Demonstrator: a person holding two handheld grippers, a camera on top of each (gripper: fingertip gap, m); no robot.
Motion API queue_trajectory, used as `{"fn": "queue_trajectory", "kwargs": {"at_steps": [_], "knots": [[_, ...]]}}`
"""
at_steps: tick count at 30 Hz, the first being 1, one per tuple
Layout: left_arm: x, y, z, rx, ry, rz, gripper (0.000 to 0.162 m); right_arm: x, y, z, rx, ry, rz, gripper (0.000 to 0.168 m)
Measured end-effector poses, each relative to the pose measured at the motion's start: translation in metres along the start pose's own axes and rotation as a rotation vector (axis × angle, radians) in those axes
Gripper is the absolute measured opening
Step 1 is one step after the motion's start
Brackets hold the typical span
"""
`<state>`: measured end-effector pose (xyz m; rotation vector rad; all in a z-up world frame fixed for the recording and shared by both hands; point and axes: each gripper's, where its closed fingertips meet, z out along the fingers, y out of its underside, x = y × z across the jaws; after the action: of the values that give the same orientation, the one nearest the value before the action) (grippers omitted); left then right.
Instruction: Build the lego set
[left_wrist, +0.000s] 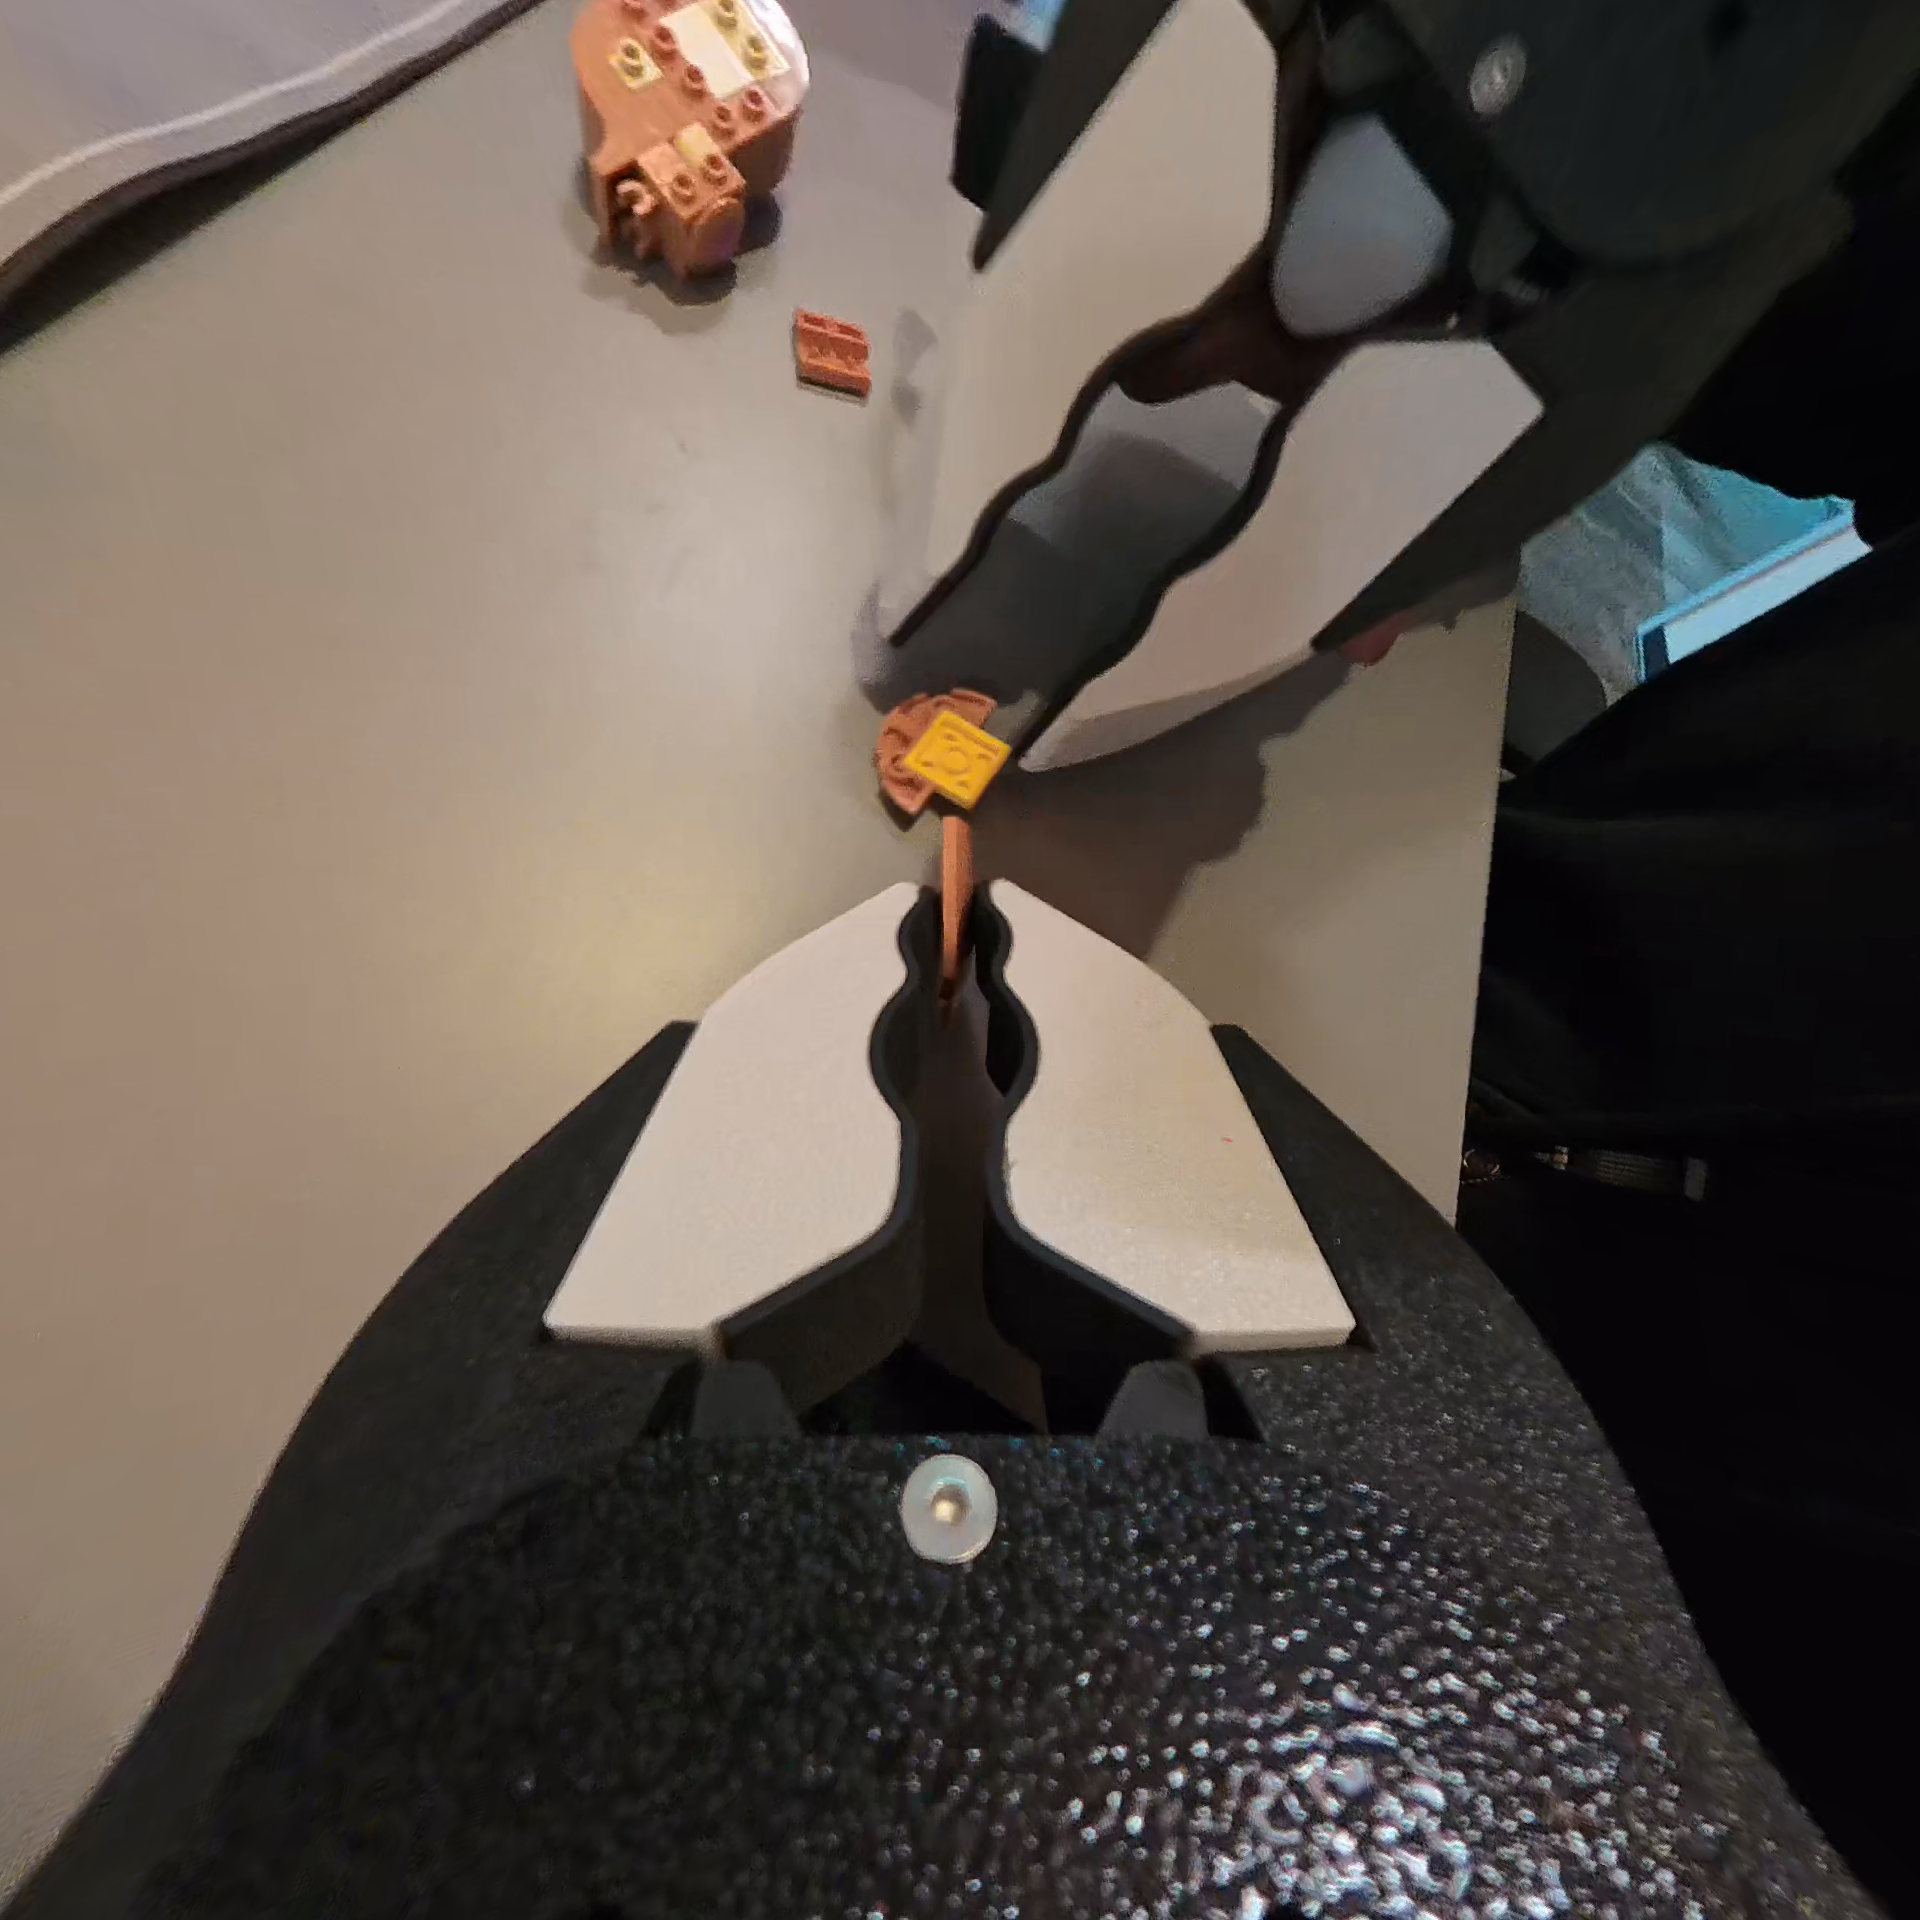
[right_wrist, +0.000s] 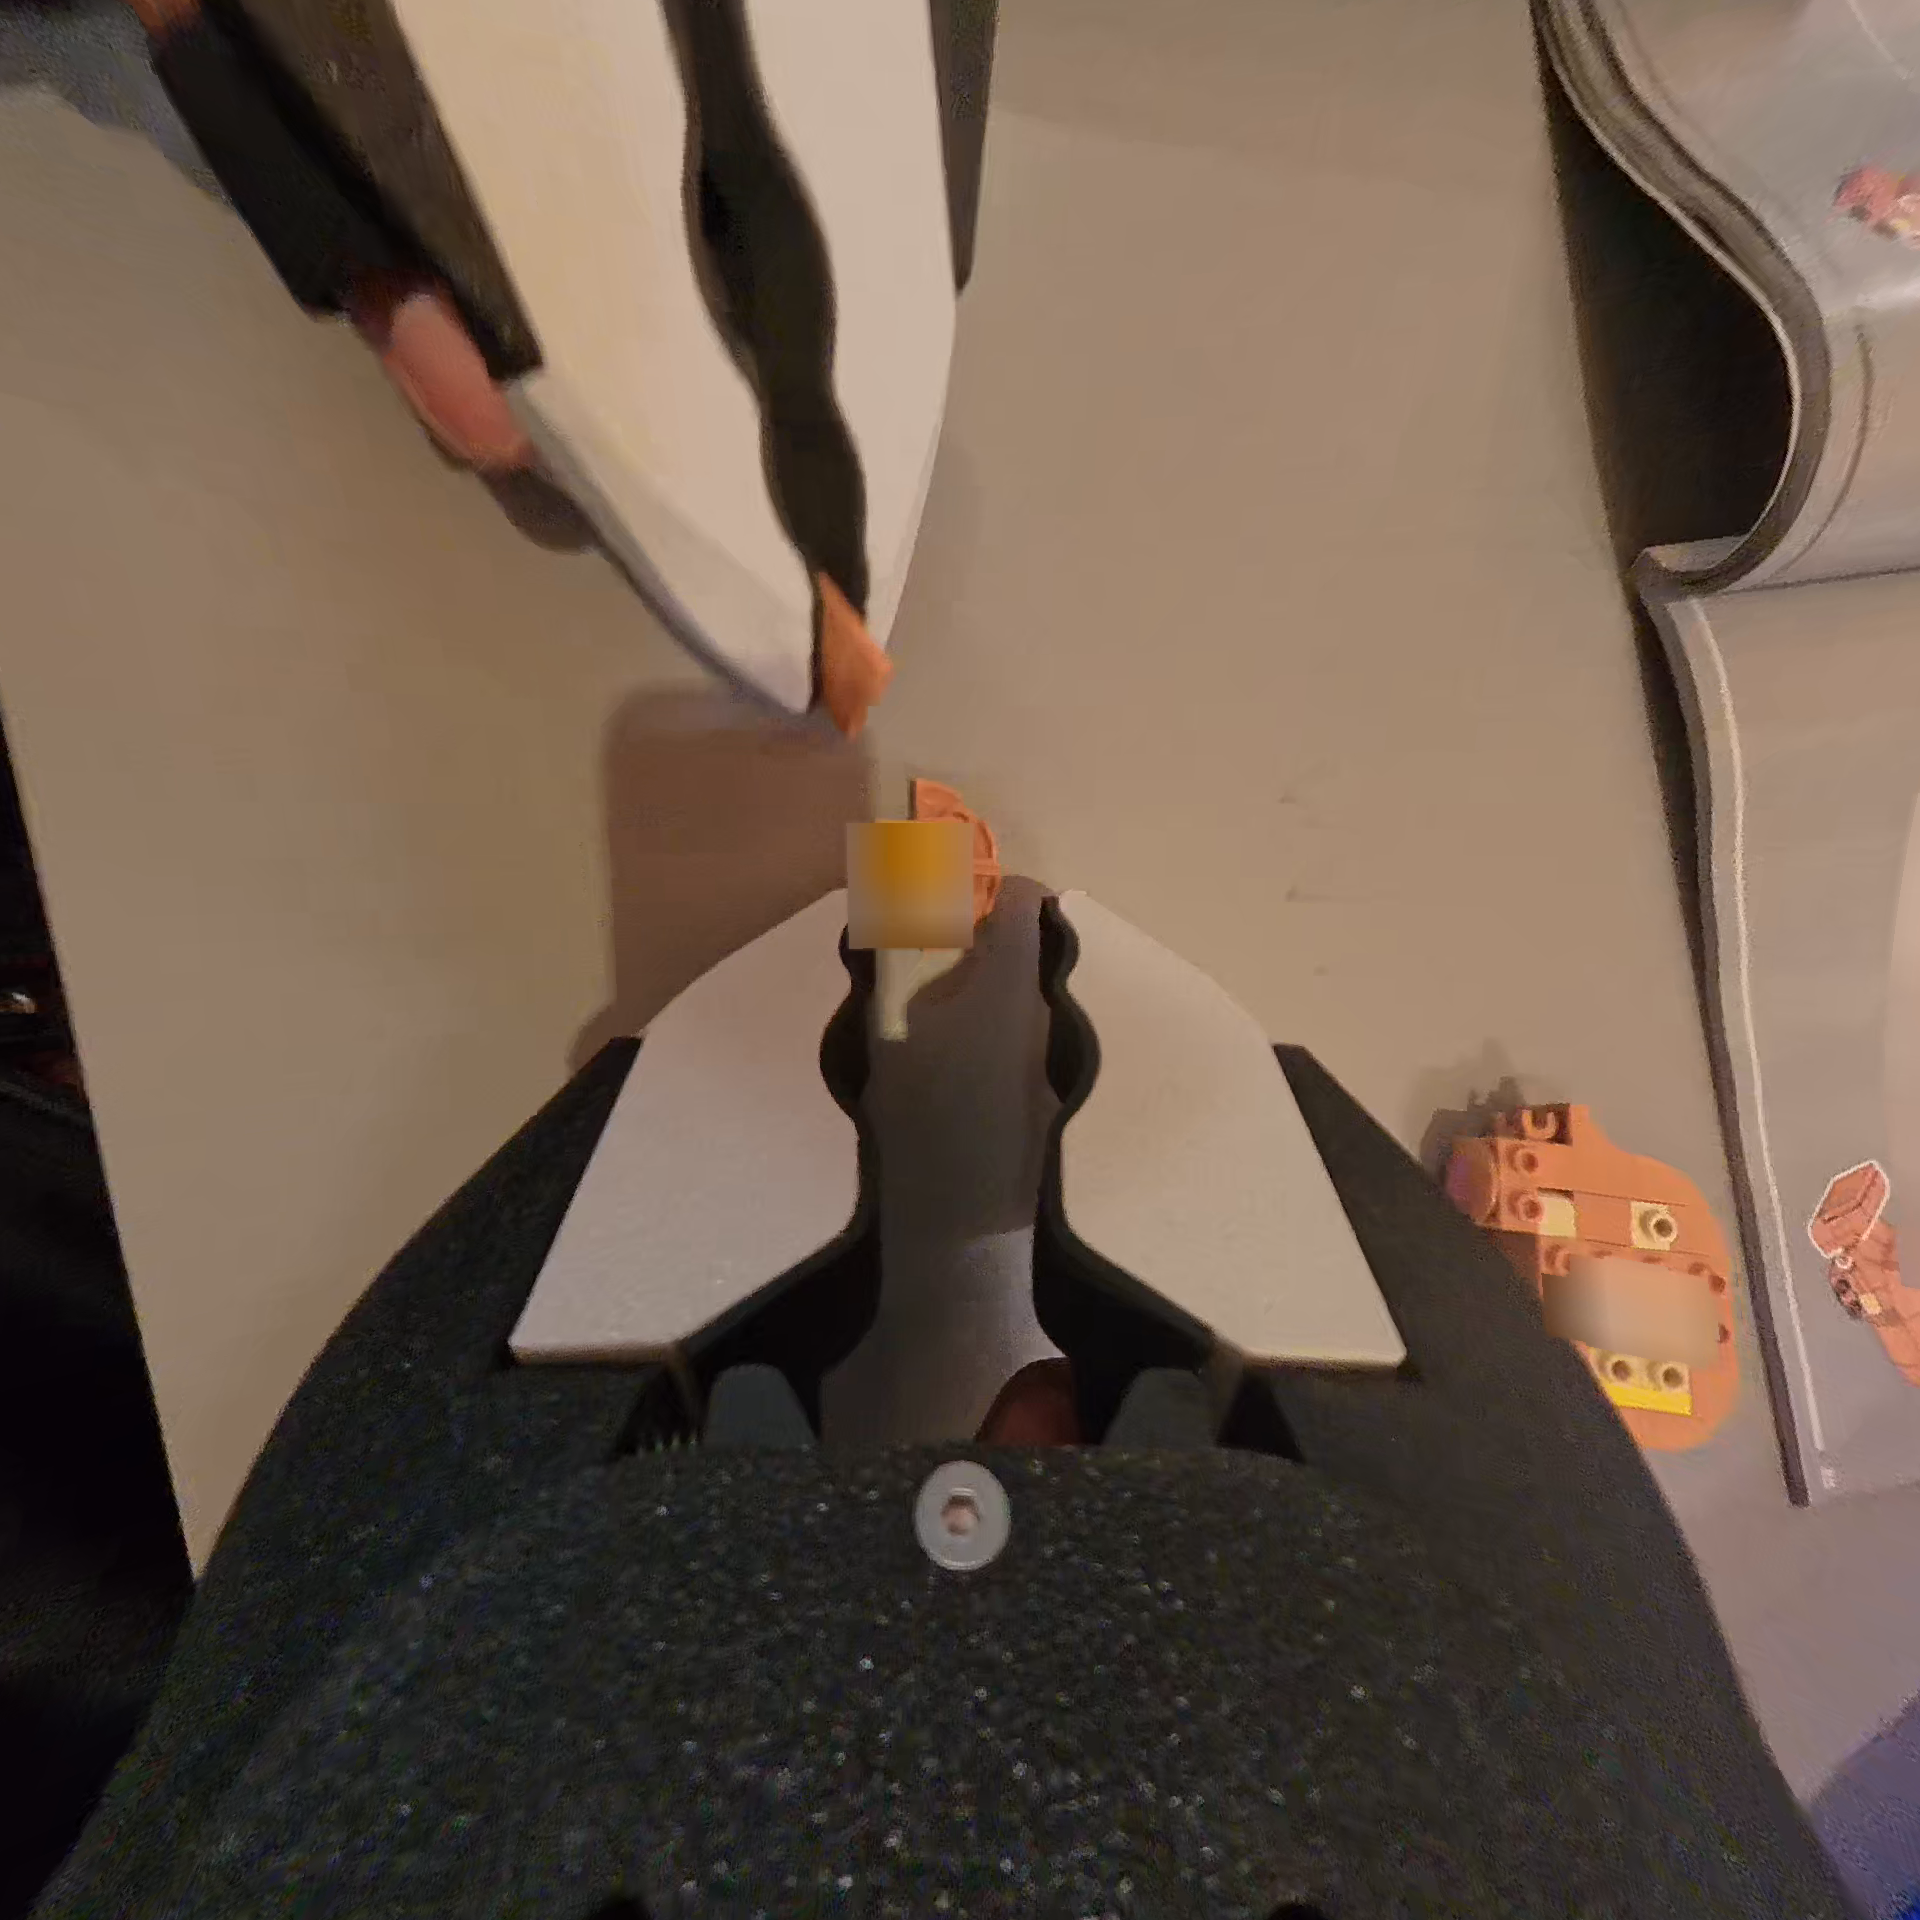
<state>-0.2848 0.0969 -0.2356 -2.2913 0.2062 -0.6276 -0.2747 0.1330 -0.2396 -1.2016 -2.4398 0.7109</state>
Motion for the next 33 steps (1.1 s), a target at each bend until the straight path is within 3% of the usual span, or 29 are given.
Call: {"fn": "queue_trajectory", "kwargs": {"at_steps": [5,12,17,21,28,33], "knots": [[0.0,-0.002,0.004,-0.024,0.011,0.01,0.006,0.003,-0.01,0.0,0.022,-0.108,0.053,0.029],[-0.002,-0.003,0.004,-0.024,0.012,0.014,0.006,-0.004,-0.003,0.012,-0.084,-0.092,-0.083,0.027],[-0.002,-0.004,0.003,-0.012,0.021,0.011,0.006,0.0,-0.004,0.013,-0.061,-0.044,-0.163,0.006],[0.0,-0.008,-0.001,0.035,0.06,-0.017,0.006,0.007,-0.015,0.007,0.051,0.049,-0.354,0.006],[0.009,-0.022,-0.018,0.175,0.223,-0.113,0.006,-0.002,-0.037,-0.017,0.413,0.221,-0.874,0.006],[0.016,-0.023,-0.021,0.172,0.323,-0.145,0.006,-0.011,-0.045,-0.027,0.504,0.342,-1.107,0.006]]}}
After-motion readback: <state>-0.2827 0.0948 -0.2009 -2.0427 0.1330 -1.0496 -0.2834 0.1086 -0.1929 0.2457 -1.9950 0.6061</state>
